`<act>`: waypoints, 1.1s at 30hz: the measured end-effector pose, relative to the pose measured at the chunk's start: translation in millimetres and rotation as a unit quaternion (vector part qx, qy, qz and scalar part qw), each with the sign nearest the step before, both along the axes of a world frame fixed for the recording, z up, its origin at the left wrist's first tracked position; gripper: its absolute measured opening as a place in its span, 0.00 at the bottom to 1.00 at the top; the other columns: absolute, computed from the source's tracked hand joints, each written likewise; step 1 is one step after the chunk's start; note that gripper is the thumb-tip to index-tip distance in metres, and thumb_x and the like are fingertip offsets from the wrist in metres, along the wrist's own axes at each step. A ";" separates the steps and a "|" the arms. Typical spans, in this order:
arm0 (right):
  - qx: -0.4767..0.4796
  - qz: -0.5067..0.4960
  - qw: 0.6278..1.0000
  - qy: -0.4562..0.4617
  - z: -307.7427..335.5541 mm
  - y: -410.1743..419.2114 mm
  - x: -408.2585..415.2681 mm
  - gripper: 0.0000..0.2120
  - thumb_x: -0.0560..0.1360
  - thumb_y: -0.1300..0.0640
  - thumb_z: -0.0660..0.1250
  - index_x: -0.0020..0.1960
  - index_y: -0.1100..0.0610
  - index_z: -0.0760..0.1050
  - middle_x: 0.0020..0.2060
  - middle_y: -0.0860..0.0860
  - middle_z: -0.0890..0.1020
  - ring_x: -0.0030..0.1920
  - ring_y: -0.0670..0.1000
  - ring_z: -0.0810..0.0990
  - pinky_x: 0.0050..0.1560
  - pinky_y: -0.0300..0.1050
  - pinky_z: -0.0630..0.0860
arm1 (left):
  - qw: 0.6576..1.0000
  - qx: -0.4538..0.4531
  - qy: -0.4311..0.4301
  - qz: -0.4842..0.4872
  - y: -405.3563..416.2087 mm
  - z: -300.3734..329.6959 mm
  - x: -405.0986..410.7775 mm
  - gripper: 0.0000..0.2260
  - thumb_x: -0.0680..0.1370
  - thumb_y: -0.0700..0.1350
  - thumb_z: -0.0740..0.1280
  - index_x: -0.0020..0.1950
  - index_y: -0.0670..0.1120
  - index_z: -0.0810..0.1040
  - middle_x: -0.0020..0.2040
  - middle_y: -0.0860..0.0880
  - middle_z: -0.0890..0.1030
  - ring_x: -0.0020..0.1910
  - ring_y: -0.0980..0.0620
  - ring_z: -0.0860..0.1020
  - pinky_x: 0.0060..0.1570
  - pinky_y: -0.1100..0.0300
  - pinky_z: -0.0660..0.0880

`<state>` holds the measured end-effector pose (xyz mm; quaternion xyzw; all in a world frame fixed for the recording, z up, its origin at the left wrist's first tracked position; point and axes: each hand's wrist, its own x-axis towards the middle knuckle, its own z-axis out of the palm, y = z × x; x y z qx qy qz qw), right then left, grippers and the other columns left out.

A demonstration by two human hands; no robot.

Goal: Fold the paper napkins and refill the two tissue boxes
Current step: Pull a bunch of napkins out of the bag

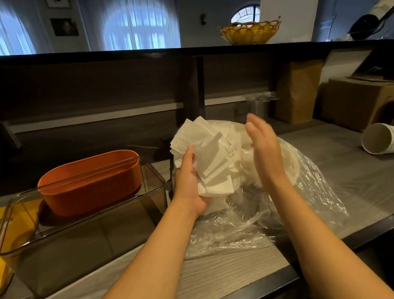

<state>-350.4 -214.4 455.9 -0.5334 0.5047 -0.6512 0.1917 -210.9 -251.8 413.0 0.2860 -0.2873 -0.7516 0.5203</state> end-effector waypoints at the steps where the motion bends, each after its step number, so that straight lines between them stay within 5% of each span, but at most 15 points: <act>1: -0.069 -0.001 0.997 0.034 1.3 1.6 -2.6 0.21 0.77 0.48 0.60 0.70 0.47 0.71 0.67 0.43 0.73 0.66 0.42 0.71 0.67 0.43 0.70 | 1.000 0.002 0.001 0.004 0.1 0.1 -0.4 0.22 0.79 0.61 0.66 0.67 0.49 0.80 0.60 0.44 0.84 0.58 0.42 0.83 0.55 0.45 0.79; 5: -0.117 0.086 0.970 0.198 -3.3 0.0 -3.6 0.23 0.73 0.54 0.67 0.68 0.45 0.74 0.66 0.37 0.71 0.70 0.43 0.68 0.70 0.45 0.67 | 1.000 -0.010 -0.009 0.002 2.4 2.3 -1.7 0.19 0.80 0.59 0.64 0.65 0.50 0.80 0.57 0.43 0.85 0.54 0.42 0.84 0.52 0.46 0.81; 9: -0.058 0.071 0.973 0.212 -5.0 -5.8 -0.1 0.06 0.75 0.56 0.72 0.50 0.46 0.81 0.60 0.34 0.75 0.66 0.41 0.71 0.68 0.51 0.71 | 0.999 -0.023 -0.035 0.014 1.9 1.6 -2.4 0.19 0.80 0.59 0.65 0.66 0.50 0.79 0.57 0.44 0.85 0.56 0.42 0.83 0.57 0.44 0.79; 11: -0.070 0.071 0.986 0.135 -1.3 -4.2 -1.4 0.03 0.76 0.58 0.72 0.47 0.50 0.83 0.57 0.39 0.80 0.61 0.44 0.77 0.62 0.53 0.77 | 0.999 -0.024 -0.035 0.002 2.2 1.9 -2.2 0.21 0.80 0.61 0.64 0.66 0.50 0.79 0.57 0.44 0.85 0.57 0.42 0.83 0.57 0.45 0.79; 15: -0.090 0.108 0.985 -0.100 6.4 -0.8 -4.9 0.04 0.78 0.64 0.68 0.50 0.60 0.82 0.43 0.47 0.85 0.46 0.46 0.83 0.47 0.41 0.79 | 0.999 -0.009 -0.032 -0.023 4.0 4.3 -0.8 0.24 0.76 0.63 0.67 0.65 0.50 0.80 0.57 0.44 0.85 0.57 0.42 0.83 0.57 0.45 0.79; 20: -0.077 0.118 0.974 -0.177 19.6 0.2 -4.5 0.06 0.78 0.64 0.67 0.48 0.58 0.83 0.40 0.50 0.83 0.44 0.50 0.80 0.47 0.45 0.79 | 0.999 -0.003 -0.051 0.015 4.5 2.8 -1.1 0.21 0.76 0.51 0.74 0.66 0.46 0.78 0.54 0.43 0.86 0.50 0.42 0.85 0.41 0.49 0.82; 24: -0.033 0.143 0.980 -0.132 52.4 5.1 -8.1 0.08 0.79 0.62 0.66 0.51 0.54 0.83 0.44 0.51 0.83 0.47 0.53 0.82 0.50 0.49 0.80 | 0.998 -0.006 -0.055 0.014 3.7 1.4 -1.0 0.20 0.77 0.51 0.73 0.67 0.47 0.78 0.56 0.43 0.85 0.54 0.42 0.84 0.46 0.48 0.81; 29: 0.075 0.175 0.981 0.033 80.8 -3.1 -1.2 0.08 0.79 0.61 0.67 0.52 0.52 0.83 0.41 0.47 0.85 0.42 0.47 0.84 0.42 0.39 0.81 | 0.998 -0.032 -0.054 -0.001 8.5 7.4 -0.3 0.19 0.78 0.60 0.67 0.61 0.50 0.82 0.56 0.45 0.86 0.53 0.45 0.84 0.51 0.51 0.80; 33: 0.166 0.136 0.973 0.086 60.6 -28.5 8.2 0.06 0.78 0.59 0.69 0.53 0.52 0.83 0.47 0.50 0.84 0.48 0.50 0.83 0.40 0.39 0.80 | 0.999 -0.020 -0.027 -0.029 13.3 11.2 1.4 0.26 0.74 0.67 0.66 0.64 0.52 0.80 0.56 0.44 0.85 0.56 0.42 0.83 0.56 0.45 0.78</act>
